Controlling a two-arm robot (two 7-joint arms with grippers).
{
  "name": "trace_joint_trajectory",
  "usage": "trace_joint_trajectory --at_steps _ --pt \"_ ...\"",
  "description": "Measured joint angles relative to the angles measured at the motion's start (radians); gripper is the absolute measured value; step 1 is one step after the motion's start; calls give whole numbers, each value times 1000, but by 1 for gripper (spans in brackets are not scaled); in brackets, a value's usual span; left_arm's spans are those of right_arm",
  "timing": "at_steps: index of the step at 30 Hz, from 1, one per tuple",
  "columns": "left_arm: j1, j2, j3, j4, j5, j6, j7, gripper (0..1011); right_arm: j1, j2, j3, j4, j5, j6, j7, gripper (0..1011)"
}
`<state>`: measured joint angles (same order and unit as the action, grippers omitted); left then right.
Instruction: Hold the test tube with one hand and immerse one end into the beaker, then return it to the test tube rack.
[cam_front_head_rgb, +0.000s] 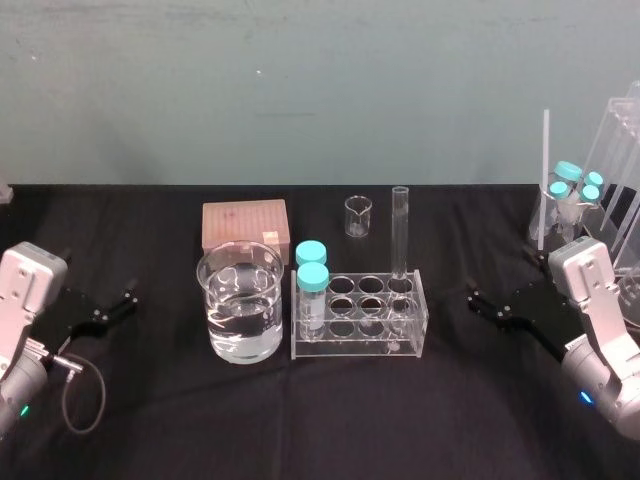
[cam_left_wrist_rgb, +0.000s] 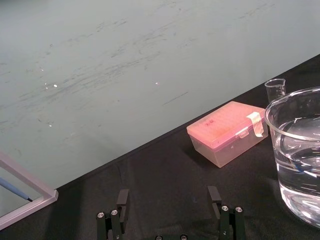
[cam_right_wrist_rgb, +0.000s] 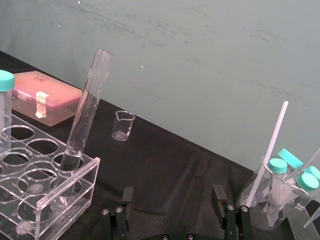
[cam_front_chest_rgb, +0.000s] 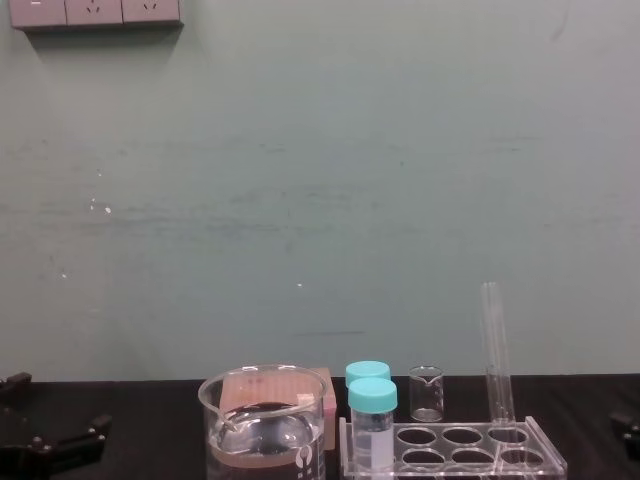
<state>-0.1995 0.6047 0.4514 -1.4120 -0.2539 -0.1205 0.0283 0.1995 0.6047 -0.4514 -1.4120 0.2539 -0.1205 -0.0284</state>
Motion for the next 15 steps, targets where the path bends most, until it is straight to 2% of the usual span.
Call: trace_joint_trajectory --at_steps 10,15 --pt "0 0 0 0 0 0 0 1000 0 0 0 0 0 0 0 1002" --pt "0 0 0 0 0 0 0 1000 -9 -12 23 -7 30 -12 22 1000"
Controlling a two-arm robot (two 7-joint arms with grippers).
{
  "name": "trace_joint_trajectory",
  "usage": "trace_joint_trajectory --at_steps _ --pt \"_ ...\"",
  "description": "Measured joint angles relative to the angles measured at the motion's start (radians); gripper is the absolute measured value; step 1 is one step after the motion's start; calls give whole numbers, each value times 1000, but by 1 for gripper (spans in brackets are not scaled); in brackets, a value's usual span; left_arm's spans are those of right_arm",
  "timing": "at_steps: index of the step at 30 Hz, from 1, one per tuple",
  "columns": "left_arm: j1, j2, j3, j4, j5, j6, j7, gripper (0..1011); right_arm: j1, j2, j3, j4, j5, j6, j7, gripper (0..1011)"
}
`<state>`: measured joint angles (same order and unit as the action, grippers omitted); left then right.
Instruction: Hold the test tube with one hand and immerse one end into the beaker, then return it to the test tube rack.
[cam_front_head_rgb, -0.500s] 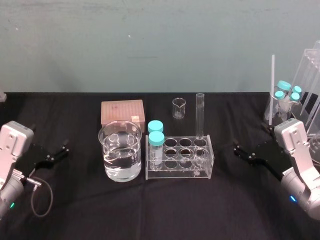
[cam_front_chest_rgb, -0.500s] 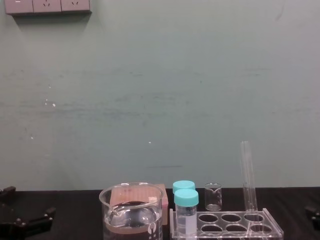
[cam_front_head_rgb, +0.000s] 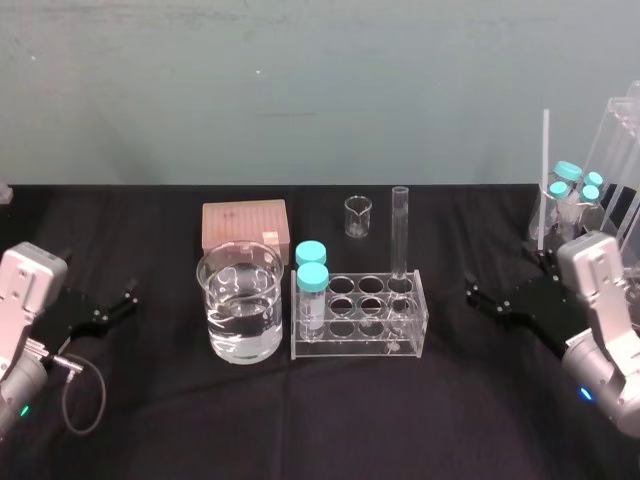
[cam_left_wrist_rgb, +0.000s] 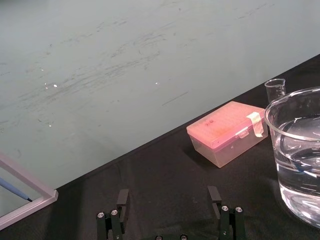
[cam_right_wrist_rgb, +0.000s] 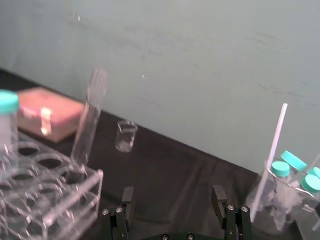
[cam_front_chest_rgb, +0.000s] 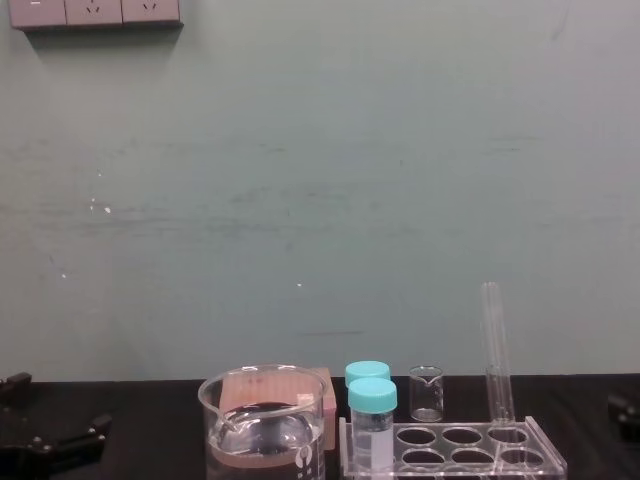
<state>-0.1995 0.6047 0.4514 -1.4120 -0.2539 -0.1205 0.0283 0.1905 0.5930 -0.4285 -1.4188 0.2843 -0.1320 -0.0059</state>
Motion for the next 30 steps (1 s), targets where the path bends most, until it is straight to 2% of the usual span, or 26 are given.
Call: trace_joint_trajectory --at_steps 3,4,5,7,8,9,12,20,30 --pt "0 0 0 0 0 0 0 1000 -9 -18 35 -22 67 -6 41 1002" --pt "0 0 0 0 0 0 0 1000 -13 -26 51 -33 105 -5 61 1002" --pt "0 0 0 0 0 0 0 1000 -13 -26 51 -33 105 -5 61 1000" --pt "0 0 0 0 0 0 0 1000 -18 -42 79 -60 170 6 102 1002" --pt "0 0 0 0 0 0 0 1000 -18 -42 79 -60 170 6 102 1002" --pt "0 0 0 0 0 0 0 1000 -18 -51 90 -71 200 14 124 1002" --pt "0 0 0 0 0 0 0 1000 -10 -67 102 -89 247 31 169 1002" --pt "0 0 0 0 0 0 0 1000 40 -103 85 -79 275 76 252 1002" --pt "0 0 0 0 0 0 0 1000 126 -154 49 6 241 135 300 1000"
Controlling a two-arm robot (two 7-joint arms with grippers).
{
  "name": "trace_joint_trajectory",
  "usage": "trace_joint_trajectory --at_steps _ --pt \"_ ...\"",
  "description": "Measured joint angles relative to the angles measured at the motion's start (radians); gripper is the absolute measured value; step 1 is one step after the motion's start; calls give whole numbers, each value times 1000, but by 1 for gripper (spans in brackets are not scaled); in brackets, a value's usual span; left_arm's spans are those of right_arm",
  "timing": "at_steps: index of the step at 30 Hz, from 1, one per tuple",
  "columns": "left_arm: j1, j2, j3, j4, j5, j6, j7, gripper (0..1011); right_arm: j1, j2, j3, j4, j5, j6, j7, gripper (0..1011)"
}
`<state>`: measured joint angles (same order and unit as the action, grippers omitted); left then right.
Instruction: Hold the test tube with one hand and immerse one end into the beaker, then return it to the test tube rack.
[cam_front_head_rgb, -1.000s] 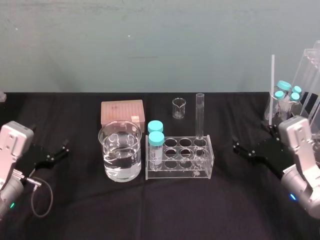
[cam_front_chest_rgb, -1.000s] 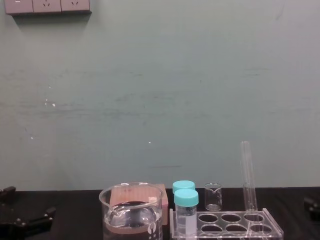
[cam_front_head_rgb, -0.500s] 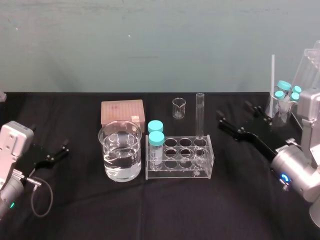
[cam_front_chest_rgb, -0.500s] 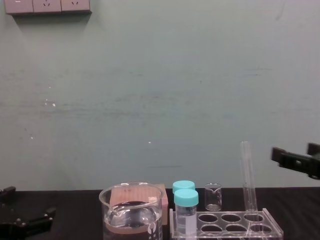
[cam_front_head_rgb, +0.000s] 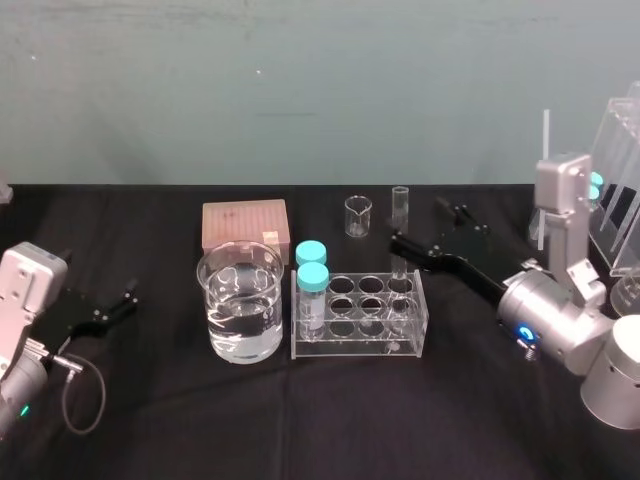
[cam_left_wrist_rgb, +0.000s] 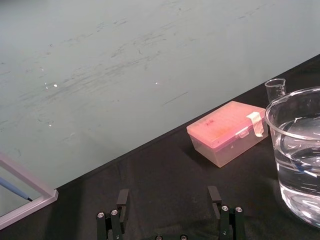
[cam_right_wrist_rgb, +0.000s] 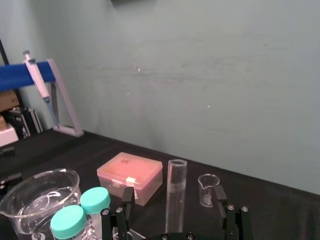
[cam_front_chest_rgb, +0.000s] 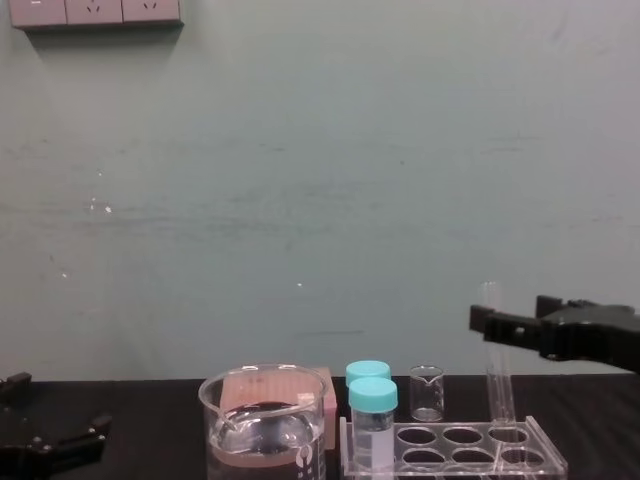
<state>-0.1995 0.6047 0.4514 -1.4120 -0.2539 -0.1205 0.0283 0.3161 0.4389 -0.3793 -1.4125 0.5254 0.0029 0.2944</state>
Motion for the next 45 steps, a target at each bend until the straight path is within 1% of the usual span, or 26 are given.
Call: trace_joint_trajectory --at_steps 4,12,17,22,25,38,40,45 --pt "0 0 0 0 0 0 0 1000 29 -20 -12 42 -21 15 16 1002" --pt "0 0 0 0 0 0 0 1000 65 -53 -21 114 -51 27 31 1002" --pt "0 0 0 0 0 0 0 1000 76 -68 -19 136 -63 30 44 1002" --pt "0 0 0 0 0 0 0 1000 80 -77 -16 145 -76 38 50 1000" --pt "0 0 0 0 0 0 0 1000 82 -78 -15 145 -92 44 49 1000" --pt "0 0 0 0 0 0 0 1000 81 -77 -15 144 -86 43 49 1002" --pt "0 0 0 0 0 0 0 1000 81 -77 -15 144 -86 42 49 980" --pt "0 0 0 0 0 0 0 1000 80 -77 -14 143 -84 41 48 865"
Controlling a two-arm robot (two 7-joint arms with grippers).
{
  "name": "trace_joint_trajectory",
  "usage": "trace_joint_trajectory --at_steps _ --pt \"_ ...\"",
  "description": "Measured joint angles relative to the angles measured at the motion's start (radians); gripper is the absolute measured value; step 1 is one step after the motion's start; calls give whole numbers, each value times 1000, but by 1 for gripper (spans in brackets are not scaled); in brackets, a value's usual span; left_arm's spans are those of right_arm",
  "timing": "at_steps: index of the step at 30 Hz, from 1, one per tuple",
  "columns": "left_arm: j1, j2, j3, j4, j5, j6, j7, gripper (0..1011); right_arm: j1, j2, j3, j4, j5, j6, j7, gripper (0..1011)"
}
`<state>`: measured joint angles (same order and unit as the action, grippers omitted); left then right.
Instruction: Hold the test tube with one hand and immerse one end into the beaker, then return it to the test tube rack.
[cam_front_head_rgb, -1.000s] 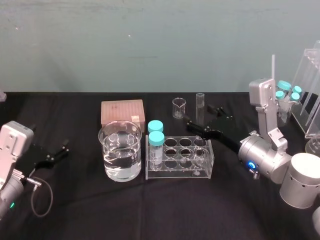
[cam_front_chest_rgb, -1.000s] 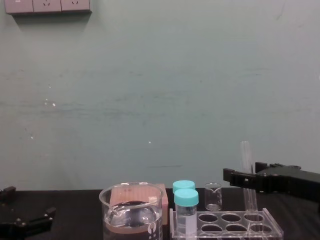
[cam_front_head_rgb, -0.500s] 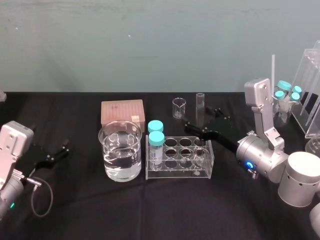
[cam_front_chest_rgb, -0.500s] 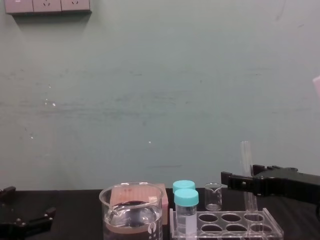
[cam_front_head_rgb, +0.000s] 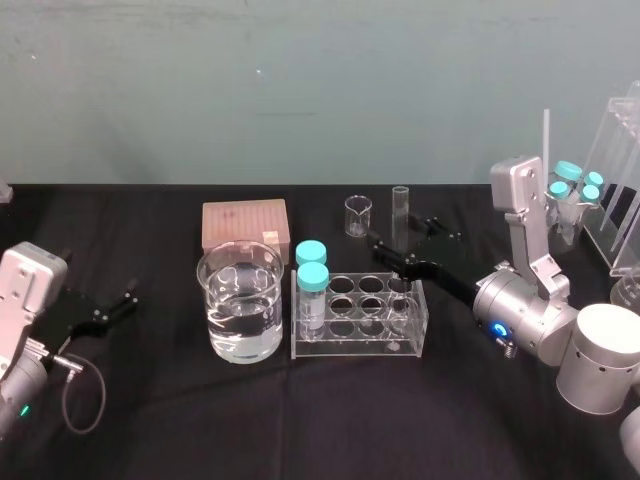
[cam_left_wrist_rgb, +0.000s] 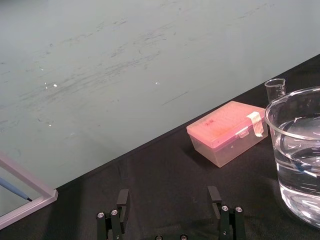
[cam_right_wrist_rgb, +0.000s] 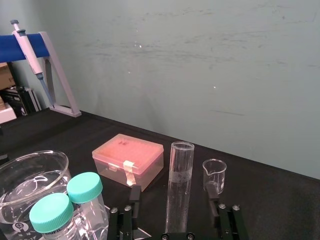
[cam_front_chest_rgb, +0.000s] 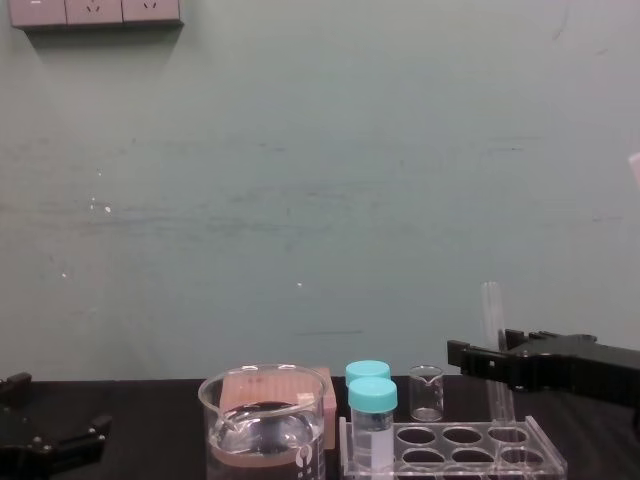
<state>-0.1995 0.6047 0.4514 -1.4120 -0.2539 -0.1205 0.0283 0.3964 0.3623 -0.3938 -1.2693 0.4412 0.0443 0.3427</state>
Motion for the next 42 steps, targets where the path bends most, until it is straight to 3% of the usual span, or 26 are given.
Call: trace_joint_trajectory --at_steps 12,19,32,39,42 --pt "0 0 0 0 0 0 0 1000 -1 0 0 -1 2 -1 -1 510" --pt "0 0 0 0 0 0 0 1000 -1 0 0 -1 3 -2 -1 243" --pt "0 0 0 0 0 0 0 1000 -2 -1 2 0 3 -8 1 227" --pt "0 0 0 0 0 0 0 1000 -30 -21 25 0 -7 -131 52 227" --pt "0 0 0 0 0 0 0 1000 -40 -25 33 -1 -12 -155 61 227"
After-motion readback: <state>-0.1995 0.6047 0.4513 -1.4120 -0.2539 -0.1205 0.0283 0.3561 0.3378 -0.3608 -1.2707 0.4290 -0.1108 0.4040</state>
